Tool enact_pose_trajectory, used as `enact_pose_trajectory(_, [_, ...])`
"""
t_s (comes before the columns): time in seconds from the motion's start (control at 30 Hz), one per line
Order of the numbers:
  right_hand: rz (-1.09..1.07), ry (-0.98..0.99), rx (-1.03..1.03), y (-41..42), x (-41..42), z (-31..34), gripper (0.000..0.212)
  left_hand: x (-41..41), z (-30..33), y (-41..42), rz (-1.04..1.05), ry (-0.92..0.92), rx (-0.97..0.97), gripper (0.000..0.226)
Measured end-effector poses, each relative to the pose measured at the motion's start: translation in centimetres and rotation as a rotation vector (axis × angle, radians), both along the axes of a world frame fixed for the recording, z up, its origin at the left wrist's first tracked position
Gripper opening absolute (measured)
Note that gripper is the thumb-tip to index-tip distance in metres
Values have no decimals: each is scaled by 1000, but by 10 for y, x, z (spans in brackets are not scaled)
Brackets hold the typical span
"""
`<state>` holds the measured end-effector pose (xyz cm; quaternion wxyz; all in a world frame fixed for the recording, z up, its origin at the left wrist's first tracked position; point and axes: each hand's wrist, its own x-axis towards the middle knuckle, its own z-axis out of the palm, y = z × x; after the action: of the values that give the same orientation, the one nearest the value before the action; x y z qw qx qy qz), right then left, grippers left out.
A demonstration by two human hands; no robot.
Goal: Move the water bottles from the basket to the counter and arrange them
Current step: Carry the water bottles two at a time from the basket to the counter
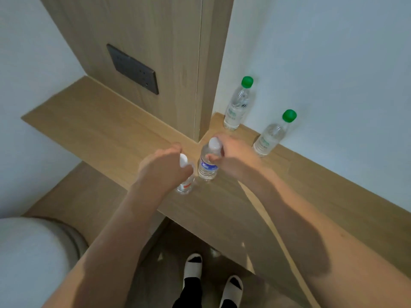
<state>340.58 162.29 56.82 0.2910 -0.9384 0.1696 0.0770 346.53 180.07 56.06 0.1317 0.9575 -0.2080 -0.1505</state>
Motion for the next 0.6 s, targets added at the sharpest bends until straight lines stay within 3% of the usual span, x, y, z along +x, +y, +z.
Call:
enact_pose_trajectory(0.13, [-65,-42,-47,-8,-24,10,51,-3,16,-6,-65,-63,143,43])
enact_pose_trajectory(0.2, [-145,-95,-42,-14,-44,19,56,-5,23,-17,-118,-185,82,48])
enact_pose_trajectory(0.3, [-241,-182,-56,-26,-85,33,55,-16,31,-47,-255,-317,-80,37])
enact_pose_trajectory(0.6, [-631,-248,-168,-64,-254,60,57,-134,52,-155,-684,-404,-346,25])
